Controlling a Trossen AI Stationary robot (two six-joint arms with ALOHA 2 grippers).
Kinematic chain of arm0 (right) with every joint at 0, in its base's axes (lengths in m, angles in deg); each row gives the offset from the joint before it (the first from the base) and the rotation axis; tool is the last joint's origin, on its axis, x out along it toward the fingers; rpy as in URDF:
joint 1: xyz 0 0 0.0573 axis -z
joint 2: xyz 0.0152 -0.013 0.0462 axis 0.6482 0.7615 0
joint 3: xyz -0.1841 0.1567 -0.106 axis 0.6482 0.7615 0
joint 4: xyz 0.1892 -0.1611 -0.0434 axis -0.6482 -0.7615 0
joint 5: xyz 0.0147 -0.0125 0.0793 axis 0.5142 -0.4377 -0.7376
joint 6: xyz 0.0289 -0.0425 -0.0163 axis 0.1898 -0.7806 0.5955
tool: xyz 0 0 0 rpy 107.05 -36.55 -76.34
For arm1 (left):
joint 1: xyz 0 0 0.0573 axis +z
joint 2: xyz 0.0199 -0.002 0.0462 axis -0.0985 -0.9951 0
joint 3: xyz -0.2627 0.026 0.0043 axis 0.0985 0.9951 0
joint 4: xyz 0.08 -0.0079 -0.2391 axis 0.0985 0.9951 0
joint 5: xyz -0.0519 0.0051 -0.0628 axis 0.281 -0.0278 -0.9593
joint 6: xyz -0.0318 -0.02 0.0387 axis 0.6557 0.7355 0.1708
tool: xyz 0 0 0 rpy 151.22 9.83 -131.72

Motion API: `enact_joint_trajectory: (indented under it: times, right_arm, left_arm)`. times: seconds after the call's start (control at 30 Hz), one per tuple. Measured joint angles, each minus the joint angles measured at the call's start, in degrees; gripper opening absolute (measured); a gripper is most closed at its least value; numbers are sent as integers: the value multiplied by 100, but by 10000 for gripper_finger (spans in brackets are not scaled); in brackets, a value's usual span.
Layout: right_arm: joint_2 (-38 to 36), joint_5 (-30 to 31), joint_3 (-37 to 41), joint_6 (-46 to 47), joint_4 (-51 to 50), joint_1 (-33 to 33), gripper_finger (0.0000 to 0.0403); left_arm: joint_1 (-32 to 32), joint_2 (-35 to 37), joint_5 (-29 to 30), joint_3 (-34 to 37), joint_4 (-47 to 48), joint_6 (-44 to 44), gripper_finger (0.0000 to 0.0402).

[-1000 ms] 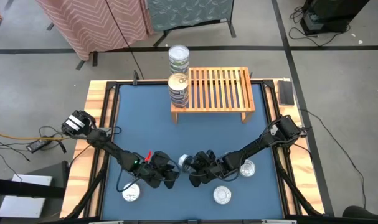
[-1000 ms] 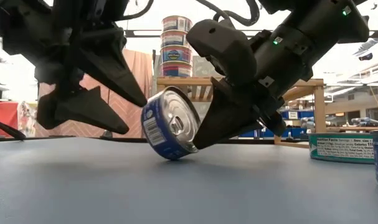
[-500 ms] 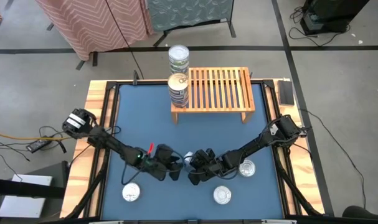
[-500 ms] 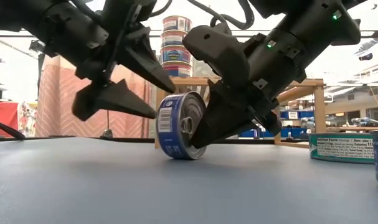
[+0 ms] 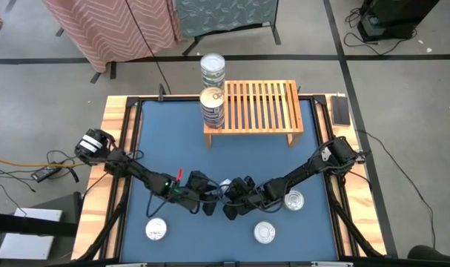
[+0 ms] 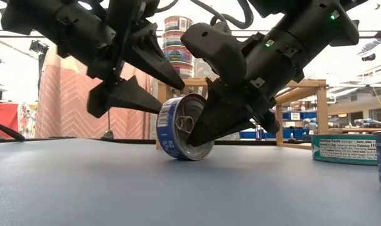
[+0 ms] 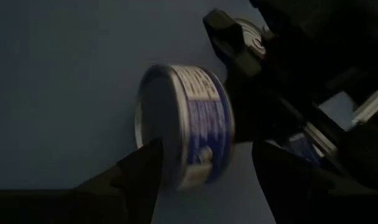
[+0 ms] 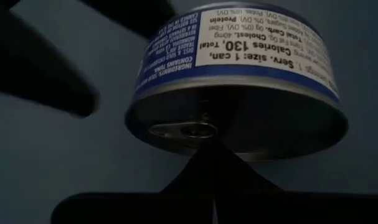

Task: Stack canned seafood by type on shelf
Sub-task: Put the dark blue tuna can on the shelf

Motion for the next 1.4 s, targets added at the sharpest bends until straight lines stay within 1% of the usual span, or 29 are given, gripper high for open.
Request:
enact_joint_trajectory:
  times: [0.1, 0.23, 0.3, 0.4, 0.5, 0.63, 0.77, 0.93, 1.03, 1.13, 1.23, 1.33, 1.4]
  right_arm:
    - [0, -2, 0, -1, 2, 6, 0]
    - [0, 0, 0, -4, 2, 4, 0]
    - [0, -2, 0, -23, 2, 4, 0]
    - [-2, 0, 0, -67, 2, 5, 0]
    - [-9, 0, -2, -109, 9, 4, 0]
    - [-9, -2, -2, -129, 0, 4, 0]
    - [-9, -2, -2, -147, -26, 7, 0]
    - [-9, -4, -2, -151, -26, 14, 0]
    - [-9, -4, -2, -151, -37, 19, 0]
    - [-9, -6, -2, -151, -52, 29, 0]
    - [-9, -22, 0, -162, -96, 33, 0]
    - [-9, -66, 0, -91, -256, 24, 0]
    - [-9, -60, 0, -16, -295, -10, 0]
  left_arm:
    - [152, 0, -130, -44, 82, -289, 250]
    - [351, -4, -540, -382, 460, -1056, 250]
    - [411, -4, -532, -654, 952, -1386, 250]
    - [466, -4, -277, -1062, 1762, -1852, 250]
    - [517, -4, -203, -1252, 1947, -2159, 250]
    - [531, -24, -268, -1259, 1933, -2120, 250]
    - [527, -59, -517, -1259, 2126, -2006, 250]
    - [506, -100, -541, -1259, 2110, -1990, 250]
    - [487, -276, -606, -1266, 2051, -1976, 250]
    - [479, -587, -886, -1363, 2126, -1957, 250]
    - [479, -890, -1130, -1616, 2402, -1693, 248]
    - [476, -973, -1235, -1820, 2768, -1517, 230]
    - [478, -968, -1146, -1889, 2885, -1510, 205]
